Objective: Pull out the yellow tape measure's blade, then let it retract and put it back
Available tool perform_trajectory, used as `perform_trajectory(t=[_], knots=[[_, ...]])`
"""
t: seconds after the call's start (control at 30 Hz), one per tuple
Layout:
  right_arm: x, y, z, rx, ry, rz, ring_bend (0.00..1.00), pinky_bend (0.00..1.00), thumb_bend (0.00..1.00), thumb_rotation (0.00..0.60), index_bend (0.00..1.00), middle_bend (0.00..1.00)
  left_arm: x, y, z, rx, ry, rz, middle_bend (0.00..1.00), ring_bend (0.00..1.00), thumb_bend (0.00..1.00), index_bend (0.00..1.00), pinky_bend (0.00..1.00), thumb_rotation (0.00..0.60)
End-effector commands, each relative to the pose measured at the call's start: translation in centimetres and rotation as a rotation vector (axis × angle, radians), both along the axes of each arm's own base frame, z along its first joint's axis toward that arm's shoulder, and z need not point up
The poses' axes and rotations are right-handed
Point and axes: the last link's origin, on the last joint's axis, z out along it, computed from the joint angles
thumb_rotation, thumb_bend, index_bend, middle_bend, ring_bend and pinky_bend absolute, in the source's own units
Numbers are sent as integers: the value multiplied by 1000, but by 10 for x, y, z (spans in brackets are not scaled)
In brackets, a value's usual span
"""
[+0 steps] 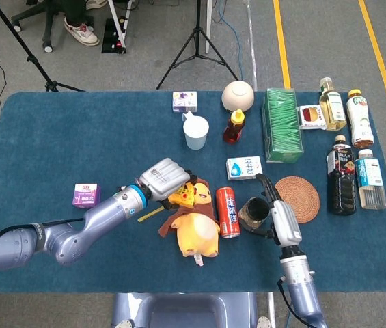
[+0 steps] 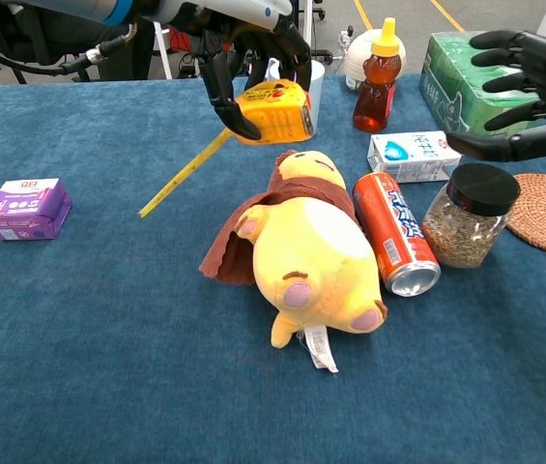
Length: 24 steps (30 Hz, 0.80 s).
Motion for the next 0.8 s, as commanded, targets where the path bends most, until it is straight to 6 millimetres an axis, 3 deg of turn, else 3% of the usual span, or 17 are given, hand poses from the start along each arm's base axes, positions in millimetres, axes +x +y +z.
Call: perform_trajectory(t=[0.03, 0.47, 0.8], knots=[[9, -3, -8, 14, 12, 15, 95, 198, 272, 506, 0, 45, 4, 1, -6, 10, 13, 5, 420, 412, 346, 551, 510, 600], [45, -25, -36, 35, 25, 47, 94, 198, 272, 508, 0, 42, 16, 12, -18, 60, -2, 56, 438, 441, 346, 567, 539, 600], [59, -35, -51, 20, 46, 29, 94, 198, 272, 506, 0, 41, 32, 13, -29, 99, -28, 78, 448, 448, 343, 575, 552, 600]])
